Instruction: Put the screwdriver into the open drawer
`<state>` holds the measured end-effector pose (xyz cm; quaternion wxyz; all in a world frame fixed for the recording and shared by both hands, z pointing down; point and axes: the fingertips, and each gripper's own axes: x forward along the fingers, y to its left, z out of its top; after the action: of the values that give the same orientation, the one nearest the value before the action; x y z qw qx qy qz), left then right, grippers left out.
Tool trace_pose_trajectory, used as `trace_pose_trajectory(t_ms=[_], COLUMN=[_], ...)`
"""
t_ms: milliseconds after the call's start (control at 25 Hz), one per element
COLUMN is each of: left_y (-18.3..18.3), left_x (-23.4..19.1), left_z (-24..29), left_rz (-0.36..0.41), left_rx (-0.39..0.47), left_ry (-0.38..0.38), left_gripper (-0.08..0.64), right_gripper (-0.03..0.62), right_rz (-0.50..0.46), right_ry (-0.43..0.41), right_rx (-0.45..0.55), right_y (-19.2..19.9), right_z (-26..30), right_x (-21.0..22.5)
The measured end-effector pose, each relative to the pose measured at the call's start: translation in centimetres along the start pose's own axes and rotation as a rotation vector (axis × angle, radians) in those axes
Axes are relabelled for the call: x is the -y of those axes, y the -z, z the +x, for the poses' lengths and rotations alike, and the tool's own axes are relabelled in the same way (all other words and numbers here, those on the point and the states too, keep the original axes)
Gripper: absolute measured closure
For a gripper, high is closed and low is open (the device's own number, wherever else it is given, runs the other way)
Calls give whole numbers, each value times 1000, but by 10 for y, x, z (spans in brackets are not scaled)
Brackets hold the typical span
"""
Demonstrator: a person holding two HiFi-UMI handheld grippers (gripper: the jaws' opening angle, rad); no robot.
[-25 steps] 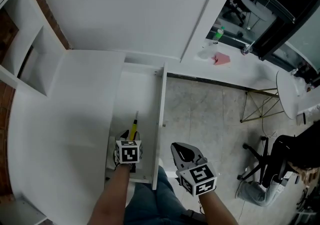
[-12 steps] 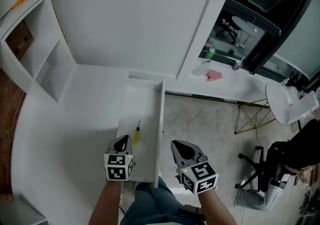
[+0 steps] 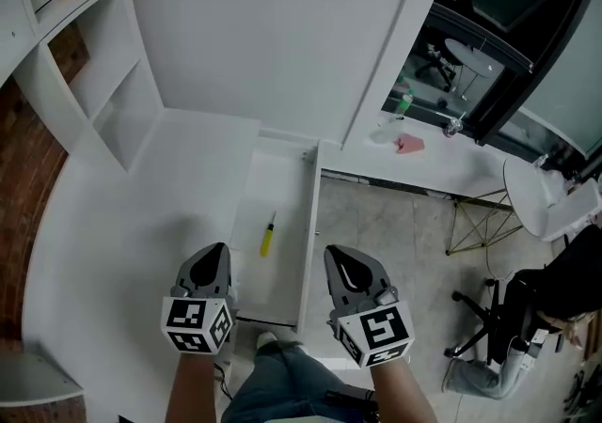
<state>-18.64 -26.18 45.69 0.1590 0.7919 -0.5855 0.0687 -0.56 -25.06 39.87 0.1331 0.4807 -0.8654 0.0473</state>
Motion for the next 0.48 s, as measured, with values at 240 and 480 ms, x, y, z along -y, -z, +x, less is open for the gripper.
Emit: trace_pose_trajectory(t_ms=[240, 480], left_y=[-31, -65], left_x=[22, 51], left_z=[-37, -72], left_rz=[59, 191], left_rx=[104, 200], left_ry=[13, 16], left_gripper=[548, 548], right_gripper=[583, 583], right_rz=[-59, -54], right_ry=[-6, 66], right_rx=[68, 137], right_y=[-26, -48], right_z=[-31, -74], right_x=[-14, -6])
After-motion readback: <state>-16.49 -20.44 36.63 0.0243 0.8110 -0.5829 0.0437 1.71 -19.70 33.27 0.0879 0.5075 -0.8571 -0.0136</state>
